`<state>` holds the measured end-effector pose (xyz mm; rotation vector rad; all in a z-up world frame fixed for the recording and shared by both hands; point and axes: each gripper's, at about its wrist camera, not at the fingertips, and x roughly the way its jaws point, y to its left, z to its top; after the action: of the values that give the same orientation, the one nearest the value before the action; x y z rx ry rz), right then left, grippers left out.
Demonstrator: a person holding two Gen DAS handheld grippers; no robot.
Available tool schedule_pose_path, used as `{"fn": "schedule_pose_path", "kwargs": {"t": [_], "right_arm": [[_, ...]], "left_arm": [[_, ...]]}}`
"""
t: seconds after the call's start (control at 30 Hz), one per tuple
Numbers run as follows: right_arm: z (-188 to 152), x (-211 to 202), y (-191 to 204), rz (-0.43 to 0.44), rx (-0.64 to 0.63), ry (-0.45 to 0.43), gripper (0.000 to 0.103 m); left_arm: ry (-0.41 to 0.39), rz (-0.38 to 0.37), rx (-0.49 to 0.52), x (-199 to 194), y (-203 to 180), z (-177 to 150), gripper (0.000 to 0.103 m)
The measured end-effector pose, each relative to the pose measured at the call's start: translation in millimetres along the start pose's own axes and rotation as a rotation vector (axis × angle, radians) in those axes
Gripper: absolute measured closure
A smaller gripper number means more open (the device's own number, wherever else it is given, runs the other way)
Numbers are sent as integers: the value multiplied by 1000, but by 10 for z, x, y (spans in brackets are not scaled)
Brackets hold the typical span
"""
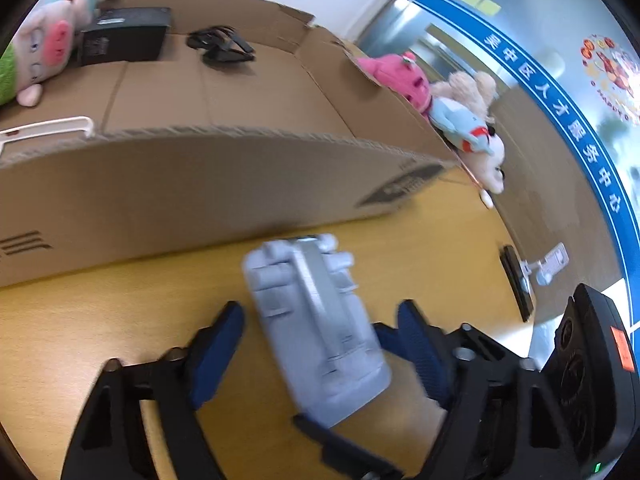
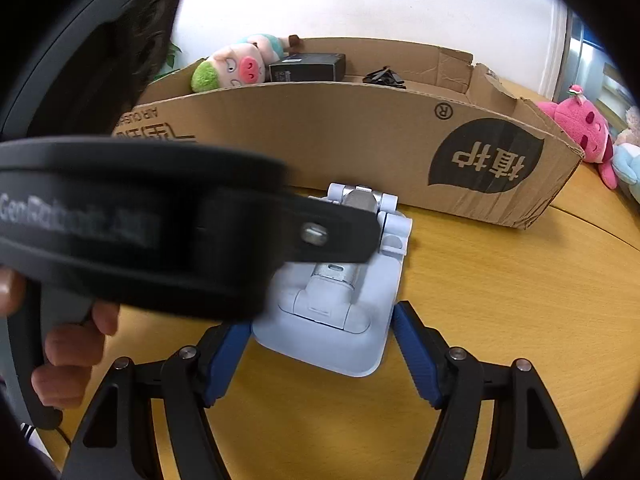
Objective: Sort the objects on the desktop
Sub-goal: 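Close the right gripper on the white phone stand and lift it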
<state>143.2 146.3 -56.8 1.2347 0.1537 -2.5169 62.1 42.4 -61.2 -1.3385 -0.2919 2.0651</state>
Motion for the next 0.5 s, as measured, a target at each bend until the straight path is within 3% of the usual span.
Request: {"fn": "schedule_pose_path", "kwargs": {"t": [0.03,0.1,0.37,0.43,0.5], "right_arm": [[-11,1,32,3,-8,-5,32],[-44,-17,96,-17,-21,-14,32],[-83,-91,133,2,-6,-32,32],[-79,-190,150,-9,1,-70,32],[-26,-277,197,-18,-26,-89,33]], "left_arm": [[-4,22,9,-2,-27,-15,37],[-11,78,16,-22,-41,-46,57],[-13,52,-26,-169,0,-83,67],[-24,11,-7,-263,-85,-70,95],[-52,49,43,-380,-256,-57,96]]}}
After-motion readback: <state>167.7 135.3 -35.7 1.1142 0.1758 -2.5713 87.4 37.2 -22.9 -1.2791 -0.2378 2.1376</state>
